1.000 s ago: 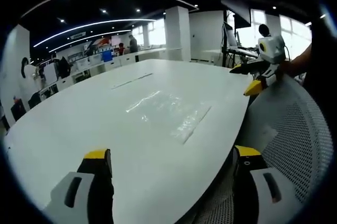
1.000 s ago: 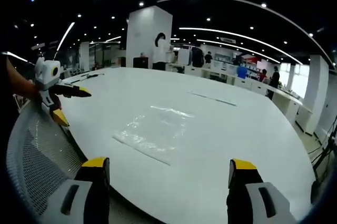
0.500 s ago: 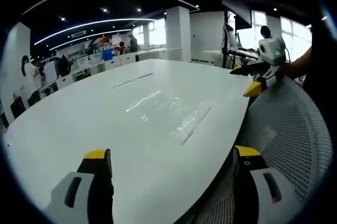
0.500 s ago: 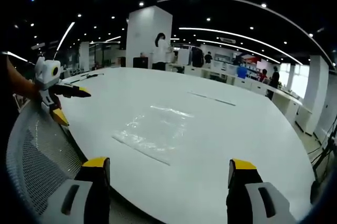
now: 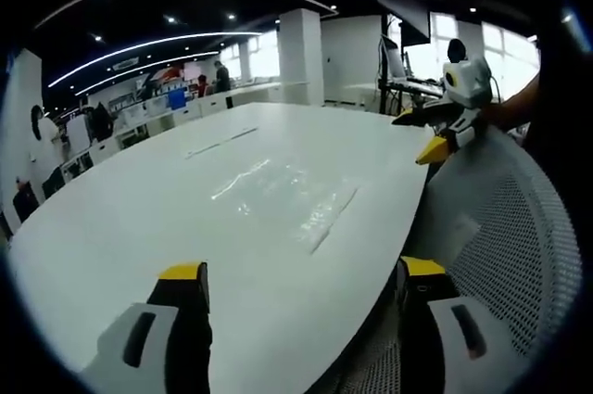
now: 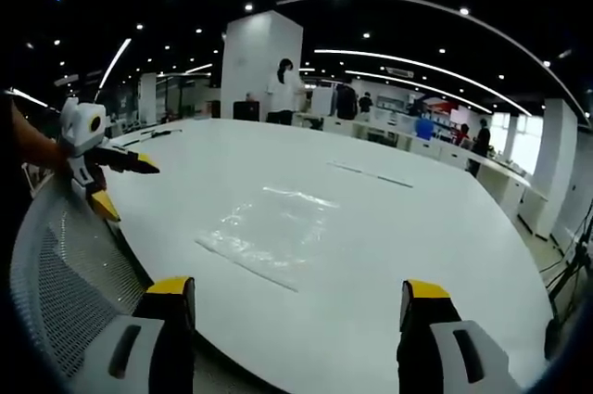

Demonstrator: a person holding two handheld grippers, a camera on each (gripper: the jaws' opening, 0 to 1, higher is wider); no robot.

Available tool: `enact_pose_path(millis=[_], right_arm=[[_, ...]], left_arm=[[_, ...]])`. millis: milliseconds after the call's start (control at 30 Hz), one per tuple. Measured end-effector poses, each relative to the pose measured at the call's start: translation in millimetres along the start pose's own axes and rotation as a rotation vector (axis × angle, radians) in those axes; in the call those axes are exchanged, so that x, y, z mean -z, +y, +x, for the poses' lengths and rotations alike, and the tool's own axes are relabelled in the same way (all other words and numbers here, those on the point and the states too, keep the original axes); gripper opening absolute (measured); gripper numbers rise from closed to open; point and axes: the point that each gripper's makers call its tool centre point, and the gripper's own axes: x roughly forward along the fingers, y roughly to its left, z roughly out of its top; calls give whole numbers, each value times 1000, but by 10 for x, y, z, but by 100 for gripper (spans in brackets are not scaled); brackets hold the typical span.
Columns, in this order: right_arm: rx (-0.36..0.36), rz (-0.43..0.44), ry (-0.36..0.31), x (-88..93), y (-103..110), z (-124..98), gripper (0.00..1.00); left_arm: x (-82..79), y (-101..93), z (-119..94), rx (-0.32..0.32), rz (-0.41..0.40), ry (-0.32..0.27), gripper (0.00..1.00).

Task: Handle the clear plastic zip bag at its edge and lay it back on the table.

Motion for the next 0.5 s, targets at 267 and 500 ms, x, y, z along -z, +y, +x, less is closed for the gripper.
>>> enact_pose_path(millis=[267, 500], right_arm=[[3, -5, 4, 19, -19, 3, 92], [6, -5, 7, 33, -35, 7, 91]], left_arm=[[-112, -96, 47, 28, 61, 13, 78], [-142, -116, 126, 68, 95, 35, 75]])
